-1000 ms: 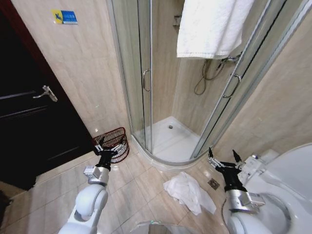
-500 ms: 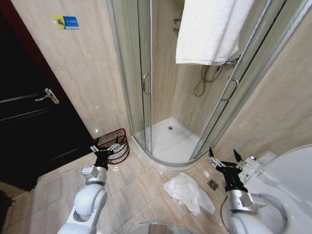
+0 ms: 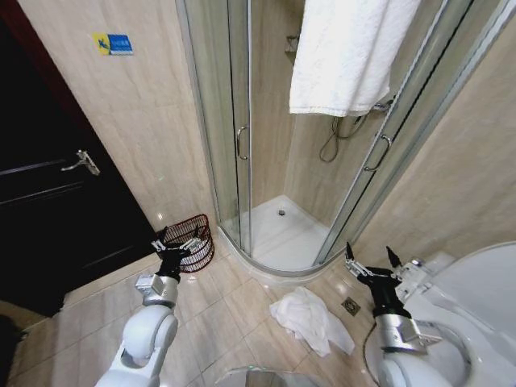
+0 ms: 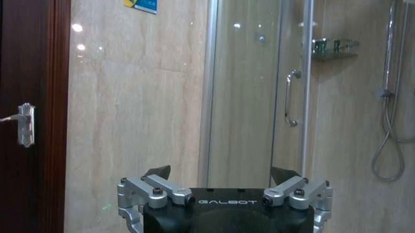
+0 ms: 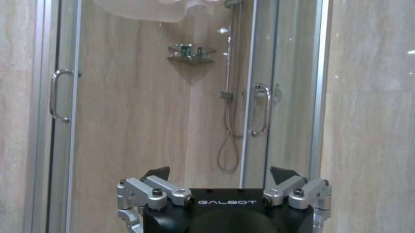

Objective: Discard the used towel into the hamper.

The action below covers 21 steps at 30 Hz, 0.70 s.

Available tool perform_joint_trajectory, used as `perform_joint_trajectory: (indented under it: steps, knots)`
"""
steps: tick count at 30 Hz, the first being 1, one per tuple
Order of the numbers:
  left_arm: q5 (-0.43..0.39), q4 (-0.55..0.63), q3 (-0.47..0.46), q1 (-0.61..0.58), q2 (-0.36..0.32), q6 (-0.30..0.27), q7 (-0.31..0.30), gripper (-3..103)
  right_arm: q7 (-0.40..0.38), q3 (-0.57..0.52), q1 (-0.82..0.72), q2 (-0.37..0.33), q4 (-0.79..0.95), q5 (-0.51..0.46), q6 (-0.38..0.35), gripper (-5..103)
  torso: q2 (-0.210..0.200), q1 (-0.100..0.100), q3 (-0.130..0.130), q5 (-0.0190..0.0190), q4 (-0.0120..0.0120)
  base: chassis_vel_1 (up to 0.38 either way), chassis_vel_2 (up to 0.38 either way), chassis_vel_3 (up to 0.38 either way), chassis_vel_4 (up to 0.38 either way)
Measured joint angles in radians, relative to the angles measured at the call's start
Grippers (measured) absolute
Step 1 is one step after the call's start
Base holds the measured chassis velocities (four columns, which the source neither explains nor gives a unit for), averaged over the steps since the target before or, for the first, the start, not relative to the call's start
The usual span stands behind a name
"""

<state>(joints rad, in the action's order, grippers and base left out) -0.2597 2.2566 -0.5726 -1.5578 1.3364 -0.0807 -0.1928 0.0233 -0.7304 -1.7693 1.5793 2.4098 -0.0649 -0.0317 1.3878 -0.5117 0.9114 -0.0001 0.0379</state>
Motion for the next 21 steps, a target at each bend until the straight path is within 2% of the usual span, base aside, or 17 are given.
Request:
perform_joint_trajectory:
  steps: [3, 9, 11, 12, 16, 17, 18, 21]
  knots:
    - [0.0, 0.0, 0.001, -0.005, 0.002, 0.01, 0.007, 100, -0.022, -0.003, 0.051, -0.046, 0.005, -0.044, -0.053, 100, 0.005, -0.002, 0.003, 0.0001, 0.0003, 0.0, 0.0, 0.0, 0.0]
    - [-0.014, -0.013, 0.035, 0.018, -0.021, 0.023, 0.038, 100, -0.052, -0.052, 0.125, -0.108, 0.009, -0.142, -0.049, 100, 0.004, -0.002, 0.002, 0.0002, -0.0002, 0.0, 0.0, 0.0, 0.0]
    - [-0.015, -0.026, 0.042, 0.013, -0.028, 0.039, 0.052, 100, -0.075, -0.054, 0.186, -0.164, 0.017, -0.207, -0.063, 100, 0.002, -0.001, 0.001, 0.0003, -0.0005, 0.0, 0.0, 0.0, 0.0]
    - [-0.015, -0.026, 0.042, 0.013, -0.028, 0.039, 0.052, 100, -0.075, -0.054, 0.186, -0.164, 0.017, -0.207, -0.063, 100, 0.002, -0.001, 0.001, 0.0003, -0.0005, 0.0, 0.0, 0.0, 0.0]
    - [-0.005, -0.05, 0.021, -0.013, -0.02, 0.067, 0.055, 100, -0.127, -0.024, 0.353, -0.318, 0.01, -0.308, -0.155, 100, -0.001, 0.0, 0.0, 0.0004, 0.0005, 0.0, 0.0, 0.0, 0.0]
    - [-0.005, -0.05, 0.021, -0.013, -0.02, 0.067, 0.055, 100, -0.127, -0.024, 0.353, -0.318, 0.01, -0.308, -0.155, 100, -0.001, 0.0, 0.0, 0.0004, 0.0005, 0.0, 0.0, 0.0, 0.0]
    - [-0.001, -0.056, 0.013, -0.015, -0.017, 0.074, 0.054, 100, -0.144, -0.018, 0.416, -0.381, -0.004, -0.359, -0.186, 100, -0.002, 0.001, -0.001, 0.0003, 0.0005, 0.0, 0.0, 0.0, 0.0]
    - [-0.001, -0.057, 0.006, -0.017, -0.014, 0.078, 0.052, 100, -0.161, -0.009, 0.498, -0.454, -0.036, -0.429, -0.197, 100, -0.003, 0.001, -0.001, 0.0005, 0.0001, 0.0, 0.0, 0.0, 0.0]
